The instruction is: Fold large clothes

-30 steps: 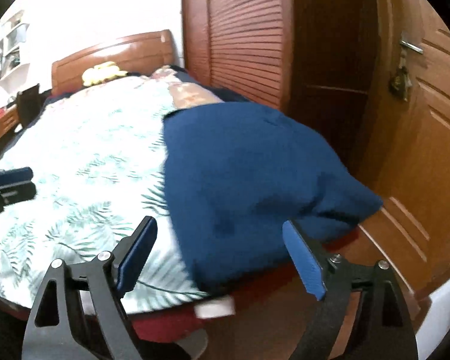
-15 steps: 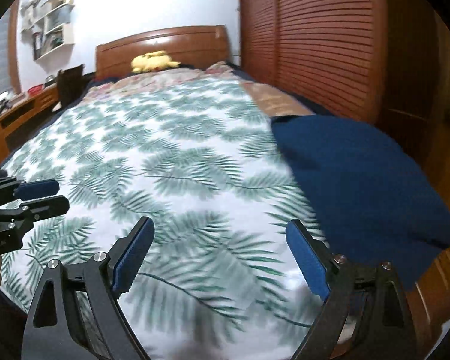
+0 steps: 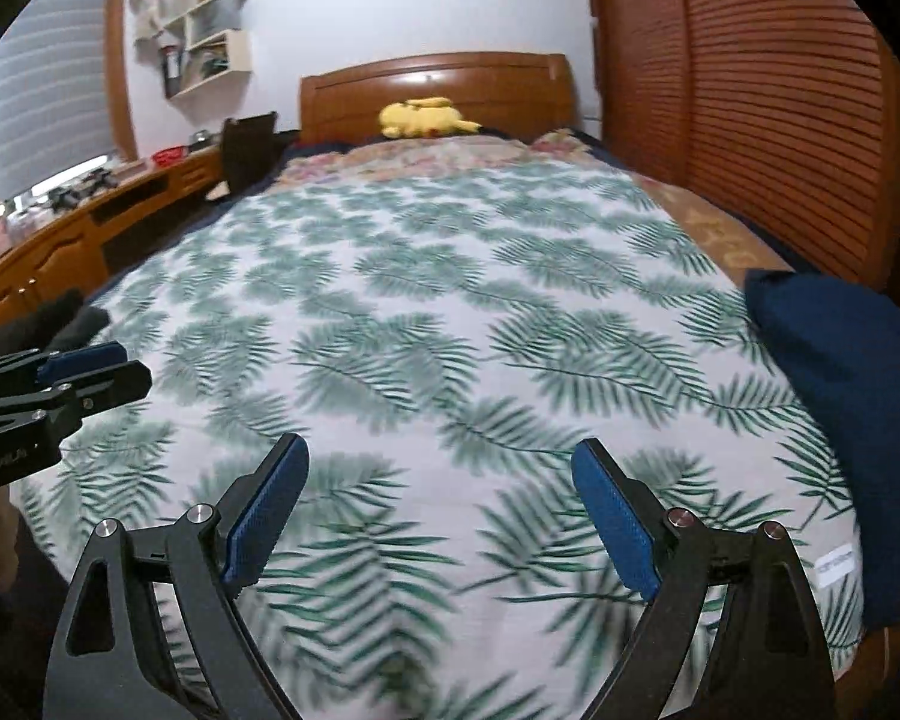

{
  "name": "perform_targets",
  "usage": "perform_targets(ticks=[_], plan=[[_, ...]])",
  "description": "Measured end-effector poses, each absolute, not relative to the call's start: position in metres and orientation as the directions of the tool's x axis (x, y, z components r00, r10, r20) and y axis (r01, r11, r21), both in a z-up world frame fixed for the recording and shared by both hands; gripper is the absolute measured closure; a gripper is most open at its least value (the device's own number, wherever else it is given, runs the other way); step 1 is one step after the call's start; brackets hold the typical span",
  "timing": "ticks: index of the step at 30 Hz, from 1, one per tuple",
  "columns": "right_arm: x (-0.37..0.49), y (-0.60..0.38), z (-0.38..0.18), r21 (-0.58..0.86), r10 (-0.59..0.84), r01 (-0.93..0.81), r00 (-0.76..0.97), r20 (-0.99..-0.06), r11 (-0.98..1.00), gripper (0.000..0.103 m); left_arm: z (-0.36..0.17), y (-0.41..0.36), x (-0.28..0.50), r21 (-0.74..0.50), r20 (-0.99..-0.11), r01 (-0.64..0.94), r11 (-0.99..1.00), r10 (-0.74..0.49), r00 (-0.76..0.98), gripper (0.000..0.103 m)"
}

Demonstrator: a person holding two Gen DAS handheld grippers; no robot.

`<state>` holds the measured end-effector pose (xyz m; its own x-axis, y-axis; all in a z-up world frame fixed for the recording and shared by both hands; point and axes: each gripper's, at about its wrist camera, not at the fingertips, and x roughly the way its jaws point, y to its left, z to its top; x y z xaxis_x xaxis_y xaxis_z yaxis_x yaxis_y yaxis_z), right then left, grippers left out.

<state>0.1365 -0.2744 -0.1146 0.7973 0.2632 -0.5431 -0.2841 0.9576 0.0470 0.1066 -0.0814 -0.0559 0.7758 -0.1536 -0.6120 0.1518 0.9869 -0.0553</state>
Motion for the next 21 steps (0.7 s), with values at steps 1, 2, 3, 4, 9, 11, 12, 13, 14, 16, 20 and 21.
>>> perform_targets(ticks=[1,2,3,4,9,11,12,13,14,16,20,21], plan=[[0.133,-0.268,-0.112,0.05,0.274,-0.295,0.796,-0.54,0.954,0.012,-0.054,-0.076,0.101,-0.051,-0.61,0.138,0.989,-0.14,0.78,0.062],[0.13,-0.263,-0.11,0.051,0.281,-0.302,0.795,-0.537,0.952,0.012,-0.051,-0.069,0.096,-0.051,-0.607,0.125,0.991,-0.13,0.784,0.062],[0.127,-0.258,-0.107,0.052,0.288,-0.31,0.796,-0.532,0.949,0.012,-0.048,-0.063,0.091,-0.051,-0.604,0.113,0.992,-0.12,0.788,0.062],[0.124,-0.254,-0.105,0.054,0.295,-0.316,0.797,-0.527,0.947,0.012,-0.045,-0.057,0.085,-0.051,-0.601,0.101,0.994,-0.111,0.792,0.062],[0.11,-0.237,-0.087,0.073,0.336,-0.348,0.796,-0.503,0.935,0.011,-0.028,-0.035,0.06,-0.048,-0.577,0.052,0.998,-0.07,0.814,0.062],[0.102,-0.23,-0.076,0.065,0.345,-0.36,0.803,-0.486,0.931,0.007,-0.019,-0.028,0.051,-0.045,-0.56,0.037,0.998,-0.056,0.826,0.062],[0.1,-0.228,-0.071,0.06,0.346,-0.363,0.807,-0.478,0.93,0.003,-0.013,-0.024,0.047,-0.042,-0.552,0.029,0.999,-0.048,0.833,0.062],[0.097,-0.227,-0.066,0.056,0.347,-0.365,0.812,-0.469,0.929,0.001,-0.009,-0.022,0.043,-0.041,-0.545,0.024,0.999,-0.042,0.838,0.062],[0.092,-0.224,-0.06,0.051,0.352,-0.371,0.817,-0.457,0.927,0.0,-0.005,-0.02,0.039,-0.04,-0.537,0.019,0.999,-0.037,0.842,0.062],[0.086,-0.22,-0.051,0.042,0.354,-0.376,0.823,-0.444,0.926,0.0,0.005,-0.016,0.03,-0.04,-0.52,0.014,0.999,-0.032,0.853,0.062],[0.071,-0.216,-0.032,0.015,0.337,-0.362,0.852,-0.4,0.932,0.0,0.019,-0.014,0.017,-0.026,-0.489,0.006,1.0,-0.018,0.872,0.062],[0.067,-0.215,-0.027,0.012,0.335,-0.358,0.859,-0.388,0.933,0.0,0.023,-0.014,0.015,-0.024,-0.482,0.009,1.0,-0.019,0.876,0.062]])
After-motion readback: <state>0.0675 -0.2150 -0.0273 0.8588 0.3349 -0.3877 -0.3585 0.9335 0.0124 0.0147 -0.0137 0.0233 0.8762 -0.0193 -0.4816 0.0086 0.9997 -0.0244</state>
